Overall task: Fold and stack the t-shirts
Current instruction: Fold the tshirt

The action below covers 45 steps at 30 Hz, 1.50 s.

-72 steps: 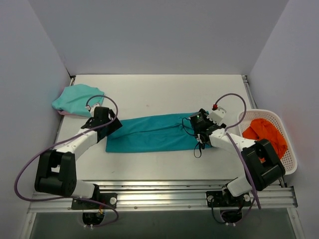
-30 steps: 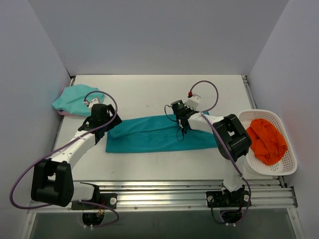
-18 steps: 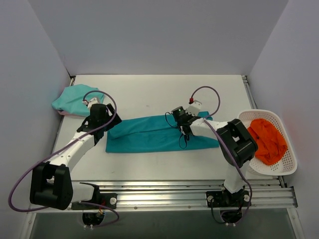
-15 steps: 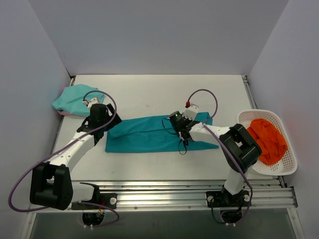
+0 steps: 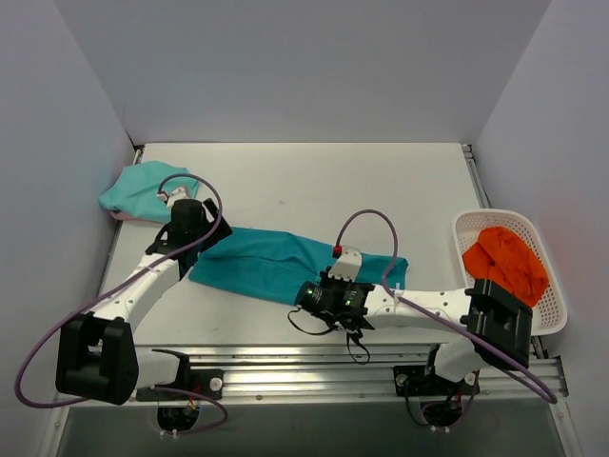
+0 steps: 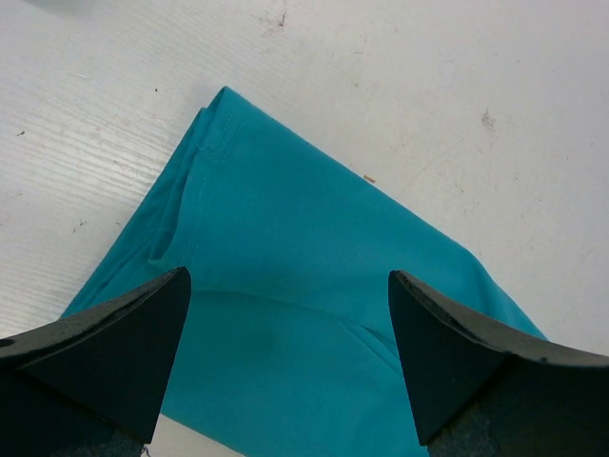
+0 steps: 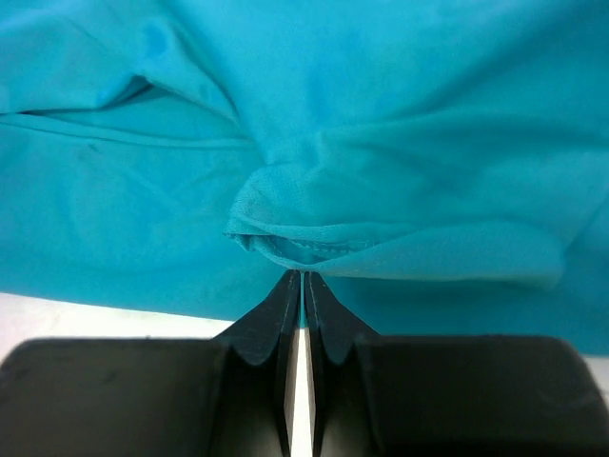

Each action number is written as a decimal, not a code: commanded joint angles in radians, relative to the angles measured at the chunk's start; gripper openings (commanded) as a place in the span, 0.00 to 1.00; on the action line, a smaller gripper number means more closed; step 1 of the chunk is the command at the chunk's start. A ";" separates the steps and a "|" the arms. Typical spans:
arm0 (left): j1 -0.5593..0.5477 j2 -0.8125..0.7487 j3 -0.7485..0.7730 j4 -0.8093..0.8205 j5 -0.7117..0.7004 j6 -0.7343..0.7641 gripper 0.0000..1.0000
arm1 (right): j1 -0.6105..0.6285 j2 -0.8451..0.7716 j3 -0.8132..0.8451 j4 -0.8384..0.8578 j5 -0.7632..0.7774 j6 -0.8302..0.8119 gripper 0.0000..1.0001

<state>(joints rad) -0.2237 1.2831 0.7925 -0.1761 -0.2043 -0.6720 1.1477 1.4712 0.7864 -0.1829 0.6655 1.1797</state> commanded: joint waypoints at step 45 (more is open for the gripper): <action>-0.006 0.070 0.019 0.104 0.065 0.020 0.94 | -0.457 0.029 -0.239 0.267 -0.185 -0.072 0.45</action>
<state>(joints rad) -0.2279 1.3876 0.8009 -0.1146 -0.1509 -0.6678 0.7177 1.4372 0.5690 -0.0372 0.6003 1.1267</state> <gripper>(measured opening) 0.939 0.520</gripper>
